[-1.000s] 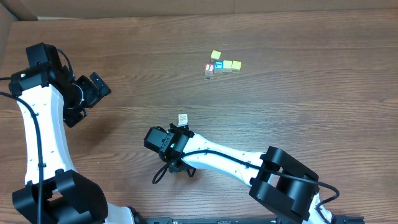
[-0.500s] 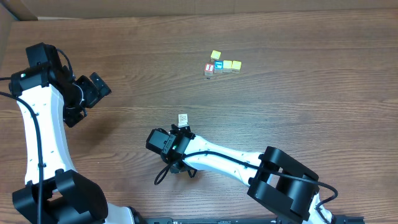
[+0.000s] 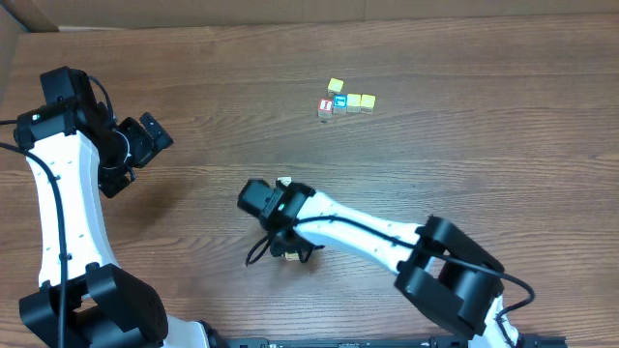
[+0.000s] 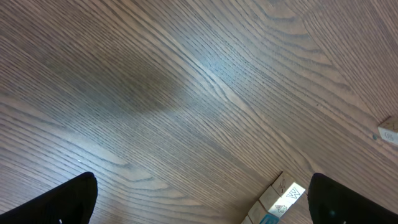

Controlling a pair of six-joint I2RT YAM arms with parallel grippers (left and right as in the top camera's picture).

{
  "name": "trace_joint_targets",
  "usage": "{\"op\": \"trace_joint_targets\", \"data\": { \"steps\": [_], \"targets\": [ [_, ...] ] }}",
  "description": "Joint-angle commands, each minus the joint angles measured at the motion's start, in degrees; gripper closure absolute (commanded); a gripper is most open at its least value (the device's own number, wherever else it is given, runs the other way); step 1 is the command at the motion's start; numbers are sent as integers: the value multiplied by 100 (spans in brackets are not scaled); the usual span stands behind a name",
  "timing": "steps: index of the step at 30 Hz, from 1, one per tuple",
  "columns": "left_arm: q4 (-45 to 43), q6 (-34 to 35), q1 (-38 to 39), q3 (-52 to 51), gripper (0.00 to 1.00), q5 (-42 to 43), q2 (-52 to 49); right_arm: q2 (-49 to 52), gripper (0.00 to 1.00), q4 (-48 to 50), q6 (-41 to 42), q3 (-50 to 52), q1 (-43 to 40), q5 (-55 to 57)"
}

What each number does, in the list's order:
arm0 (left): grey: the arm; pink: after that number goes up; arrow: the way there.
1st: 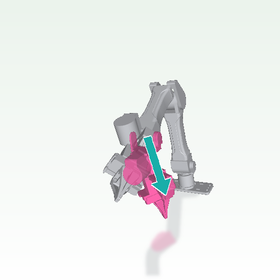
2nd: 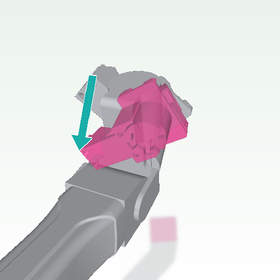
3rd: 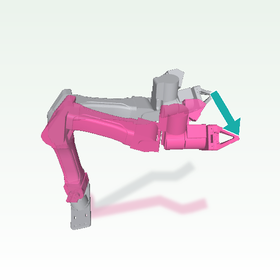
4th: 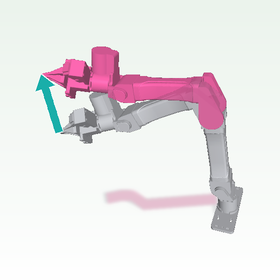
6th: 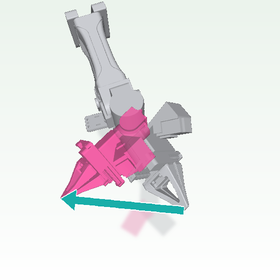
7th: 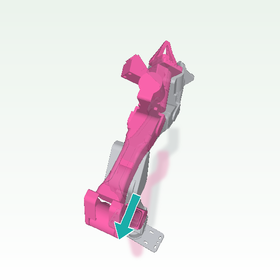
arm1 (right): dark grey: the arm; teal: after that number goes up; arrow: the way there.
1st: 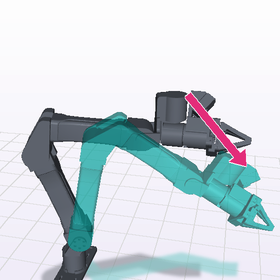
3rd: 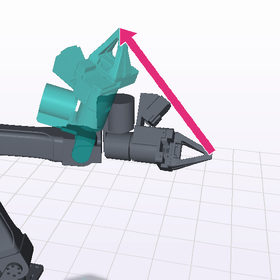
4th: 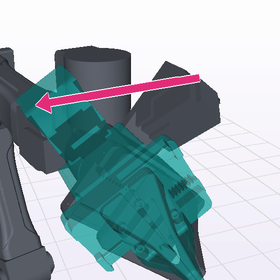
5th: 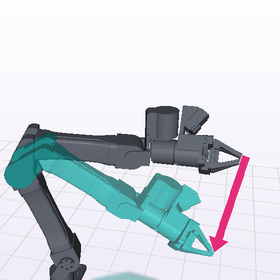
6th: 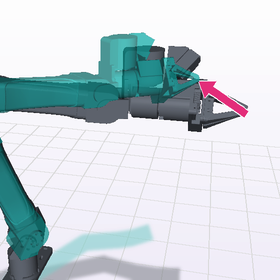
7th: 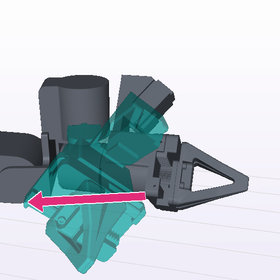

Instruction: Flip 5 blocks

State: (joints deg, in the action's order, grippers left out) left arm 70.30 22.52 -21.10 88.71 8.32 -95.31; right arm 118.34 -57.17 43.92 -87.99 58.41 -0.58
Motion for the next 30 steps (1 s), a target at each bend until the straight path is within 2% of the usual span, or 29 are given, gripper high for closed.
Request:
{"op": "trace_joint_targets", "data": {
  "steps": [1,3,4,5,7,12,20,30],
  "targets": [
    [-7,20,28,-48,0,7,-4,-619,45,-28,-227,-243,-44,-234],
    [-7,20,28,-48,0,7,-4,-782,47,-81,-240,-243,-42,-236],
    [-7,20,28,-48,0,7,-4,-837,53,-131,-240,-243,-42,-234],
    [-7,20,28,-48,0,7,-4,-876,63,-208,-240,-243,-42,-232],
    [-7,20,28,-48,0,7,-4,-892,94,-468,-240,-240,-44,-229],
    [-9,20,28,-48,0,7,-4,-883,96,-723,-234,101,35,-227],
    [-7,20,28,-48,0,7,-4,-883,96,341,107,1180,306,-308],
    [-7,20,28,-48,0,7,-4,-861,96,866,284,1506,308,-487]
  ]
}}
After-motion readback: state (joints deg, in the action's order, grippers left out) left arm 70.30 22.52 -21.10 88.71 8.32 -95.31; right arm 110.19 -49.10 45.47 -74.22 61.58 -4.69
